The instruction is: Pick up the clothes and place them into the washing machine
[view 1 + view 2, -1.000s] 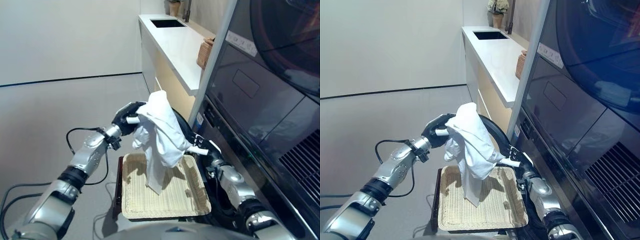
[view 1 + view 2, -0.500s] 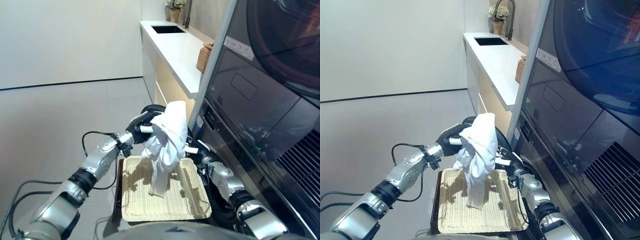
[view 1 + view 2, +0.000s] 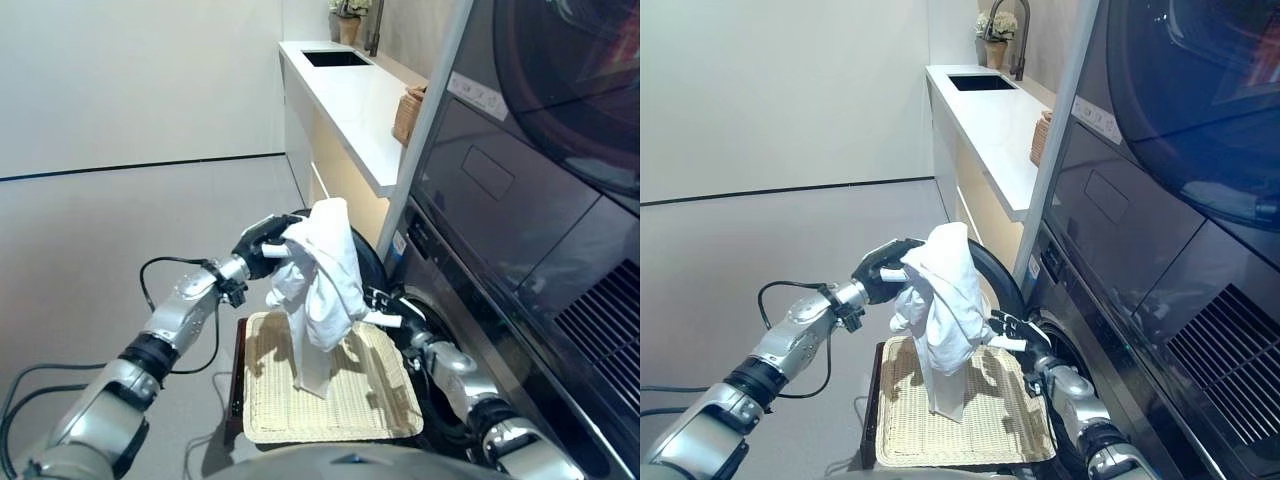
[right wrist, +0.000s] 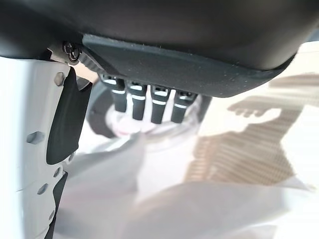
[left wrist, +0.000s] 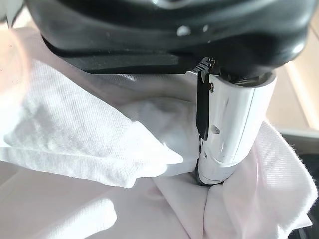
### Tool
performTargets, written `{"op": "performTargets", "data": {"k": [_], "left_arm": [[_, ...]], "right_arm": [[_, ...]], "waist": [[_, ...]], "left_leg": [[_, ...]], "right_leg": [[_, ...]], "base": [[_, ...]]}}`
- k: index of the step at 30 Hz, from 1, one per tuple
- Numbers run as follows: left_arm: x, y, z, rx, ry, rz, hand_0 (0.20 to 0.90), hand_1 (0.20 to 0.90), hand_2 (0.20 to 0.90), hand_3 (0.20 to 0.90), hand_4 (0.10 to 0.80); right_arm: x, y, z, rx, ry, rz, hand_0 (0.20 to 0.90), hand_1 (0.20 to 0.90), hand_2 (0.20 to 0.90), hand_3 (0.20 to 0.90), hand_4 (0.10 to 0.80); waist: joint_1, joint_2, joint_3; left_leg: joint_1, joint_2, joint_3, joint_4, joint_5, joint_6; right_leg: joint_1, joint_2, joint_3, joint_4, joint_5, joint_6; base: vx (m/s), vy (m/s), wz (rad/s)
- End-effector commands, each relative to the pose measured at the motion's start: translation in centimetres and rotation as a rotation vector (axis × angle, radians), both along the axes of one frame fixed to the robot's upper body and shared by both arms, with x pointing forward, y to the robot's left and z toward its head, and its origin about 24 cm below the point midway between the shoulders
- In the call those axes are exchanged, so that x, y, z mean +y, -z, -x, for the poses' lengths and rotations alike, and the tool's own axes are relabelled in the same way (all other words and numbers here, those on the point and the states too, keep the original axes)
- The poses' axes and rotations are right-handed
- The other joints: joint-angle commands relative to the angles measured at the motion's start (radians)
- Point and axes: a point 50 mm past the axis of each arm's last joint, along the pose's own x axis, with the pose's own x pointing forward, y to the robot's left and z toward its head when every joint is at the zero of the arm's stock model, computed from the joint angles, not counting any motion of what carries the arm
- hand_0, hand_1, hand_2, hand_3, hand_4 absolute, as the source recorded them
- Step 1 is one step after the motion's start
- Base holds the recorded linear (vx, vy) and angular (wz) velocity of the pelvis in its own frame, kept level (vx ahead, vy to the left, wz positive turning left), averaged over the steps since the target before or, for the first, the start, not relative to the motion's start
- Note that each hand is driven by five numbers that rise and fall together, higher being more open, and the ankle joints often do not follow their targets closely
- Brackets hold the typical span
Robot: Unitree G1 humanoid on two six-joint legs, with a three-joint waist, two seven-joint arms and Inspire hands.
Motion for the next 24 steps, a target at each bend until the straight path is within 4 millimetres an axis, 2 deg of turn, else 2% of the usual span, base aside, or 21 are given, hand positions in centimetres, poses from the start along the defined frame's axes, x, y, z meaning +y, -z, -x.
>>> {"op": "performTargets", "data": {"k": [1, 3, 5, 6, 12, 20, 24], "left_arm": [[1.0, -8.0, -4.0, -0.32, -0.065, 0.062, 0.2, 0.2, 0.2, 0.2, 0.3], [1.9, -7.7, -4.1, -0.313, -0.096, 0.044, 0.2, 0.2, 0.2, 0.2, 0.3], [2.1, -7.7, -4.1, -0.31, -0.101, 0.042, 0.2, 0.2, 0.2, 0.2, 0.3], [2.5, -7.7, -4.2, -0.312, -0.115, 0.027, 0.2, 0.2, 0.2, 0.2, 0.3], [3.6, -7.6, -4.3, -0.306, -0.157, 0.018, 0.2, 0.2, 0.2, 0.2, 0.3], [3.5, -7.3, -4.2, -0.294, -0.153, 0.026, 0.2, 0.2, 0.2, 0.2, 0.3], [2.3, -7.3, -4.1, -0.296, -0.1, 0.035, 0.2, 0.2, 0.2, 0.2, 0.3]], "right_arm": [[-1.9, -3.5, -3.1, -0.181, 0.006, 0.014, 0.9, 0.9, 0.9, 0.9, 0.8], [-3.3, -3.5, -2.6, -0.173, 0.036, 0.028, 0.9, 0.9, 0.9, 0.9, 0.8], [-3.7, -3.7, -2.6, -0.176, 0.047, 0.035, 0.9, 0.9, 0.9, 0.9, 0.8], [-4.6, -3.8, -2.4, -0.178, 0.072, 0.049, 0.9, 0.9, 0.9, 0.9, 0.8], [-6.4, -4.4, -2.1, -0.198, 0.141, 0.052, 0.9, 0.9, 0.9, 0.9, 0.8], [-6.8, -5.4, -2.7, -0.25, 0.18, 0.012, 0.9, 0.9, 0.9, 0.9, 0.8], [-5.7, -6.1, -3.8, -0.281, 0.137, -0.003, 0.9, 0.9, 0.9, 0.9, 0.8]], "waist": [[0.006, -0.01, -0.057], [0.002, -0.01, -0.058], [0.001, -0.009, -0.058], [-0.002, -0.01, -0.059], [-0.009, -0.008, -0.061], [-0.011, -0.007, -0.06], [-0.007, -0.007, -0.059]], "left_leg": [[-0.044, 0.047, -0.044, -0.005, 0.022, -0.072], [-0.043, 0.048, -0.041, -0.005, 0.021, -0.073], [-0.043, 0.048, -0.041, -0.005, 0.021, -0.073], [-0.043, 0.047, -0.04, -0.005, 0.021, -0.074], [-0.041, 0.05, -0.038, -0.006, 0.021, -0.075], [-0.042, 0.05, -0.036, -0.005, 0.021, -0.074], [-0.042, 0.048, -0.037, -0.005, 0.021, -0.073]], "right_leg": [[0.033, -0.11, -0.014, 0.046, -0.027, 0.112], [0.031, -0.11, -0.012, 0.045, -0.026, 0.113], [0.031, -0.109, -0.01, 0.045, -0.026, 0.113], [0.03, -0.109, -0.008, 0.045, -0.025, 0.113], [0.03, -0.106, -0.007, 0.045, -0.026, 0.114], [0.029, -0.106, -0.002, 0.043, -0.024, 0.113], [0.028, -0.106, -0.001, 0.042, -0.022, 0.112]], "base": [[0.0, 0.0, 0.0], [0.0, 0.0, 0.0], [-0.002, -0.003, -0.02], [-0.006, -0.006, -0.04], [-0.002, -0.002, -0.01], [0.0, 0.0, 0.0], [0.0, 0.0, 0.0]]}}
